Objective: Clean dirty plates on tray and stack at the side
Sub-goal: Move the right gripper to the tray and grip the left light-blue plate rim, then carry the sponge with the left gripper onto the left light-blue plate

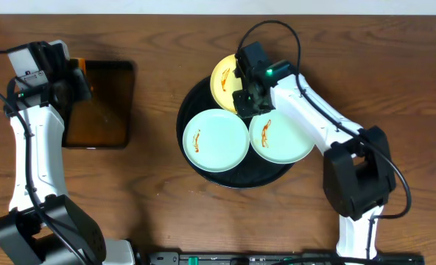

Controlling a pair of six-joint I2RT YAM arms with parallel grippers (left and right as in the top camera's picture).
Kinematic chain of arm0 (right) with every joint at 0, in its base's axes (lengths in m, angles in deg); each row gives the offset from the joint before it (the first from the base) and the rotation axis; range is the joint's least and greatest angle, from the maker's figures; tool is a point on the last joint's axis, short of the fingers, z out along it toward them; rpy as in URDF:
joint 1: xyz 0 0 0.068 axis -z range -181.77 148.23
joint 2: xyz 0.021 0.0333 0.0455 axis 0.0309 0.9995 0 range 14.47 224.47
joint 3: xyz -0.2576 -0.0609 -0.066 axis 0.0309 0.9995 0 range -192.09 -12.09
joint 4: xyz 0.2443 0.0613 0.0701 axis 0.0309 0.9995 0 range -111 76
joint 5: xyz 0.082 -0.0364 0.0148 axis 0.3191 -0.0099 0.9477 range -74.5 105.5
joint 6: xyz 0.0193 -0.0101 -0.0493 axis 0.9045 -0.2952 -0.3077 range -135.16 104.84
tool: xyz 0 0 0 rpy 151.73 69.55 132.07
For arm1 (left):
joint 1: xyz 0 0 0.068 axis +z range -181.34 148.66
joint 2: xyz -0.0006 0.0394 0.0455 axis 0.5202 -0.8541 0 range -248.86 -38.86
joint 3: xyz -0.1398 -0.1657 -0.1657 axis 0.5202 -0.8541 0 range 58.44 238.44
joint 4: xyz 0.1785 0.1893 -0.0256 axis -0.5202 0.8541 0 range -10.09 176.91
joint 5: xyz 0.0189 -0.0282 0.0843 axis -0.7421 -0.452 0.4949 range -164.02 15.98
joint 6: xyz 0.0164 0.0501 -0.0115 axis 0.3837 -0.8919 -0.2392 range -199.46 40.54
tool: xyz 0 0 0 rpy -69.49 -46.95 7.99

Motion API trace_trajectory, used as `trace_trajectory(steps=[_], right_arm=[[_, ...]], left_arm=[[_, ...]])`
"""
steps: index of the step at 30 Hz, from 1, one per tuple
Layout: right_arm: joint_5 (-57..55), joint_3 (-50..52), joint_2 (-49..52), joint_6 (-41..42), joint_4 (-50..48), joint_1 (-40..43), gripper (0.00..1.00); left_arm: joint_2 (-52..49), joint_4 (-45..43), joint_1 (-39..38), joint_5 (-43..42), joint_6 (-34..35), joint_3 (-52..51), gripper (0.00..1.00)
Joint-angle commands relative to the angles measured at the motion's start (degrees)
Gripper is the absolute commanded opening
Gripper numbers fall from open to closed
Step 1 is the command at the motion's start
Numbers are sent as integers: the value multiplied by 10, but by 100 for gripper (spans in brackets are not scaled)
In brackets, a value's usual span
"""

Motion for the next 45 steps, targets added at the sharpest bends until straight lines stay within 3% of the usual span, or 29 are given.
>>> trace_trajectory(steps=[1,6,18,34,40,45], right_arm=[[-6,-2,3,-8,-4,-9,33],[-4,-2,25,-3,-11,-17,27],[-4,-2,43,-6,3,-21,33],[-6,-1,75,3,10,-32,24],[-6,0,75,3,10,-32,8],[-6,0,75,3,10,-32,7]], left_arm=[[0,-1,3,1,-3,7,7],[-1,-1,3,1,-3,7,8],[-3,0,3,1,-3,7,8],[-5,1,3,1,-3,7,8],[-6,1,3,1,-3,7,8],[-10,-1,3,-7,-3,7,7]])
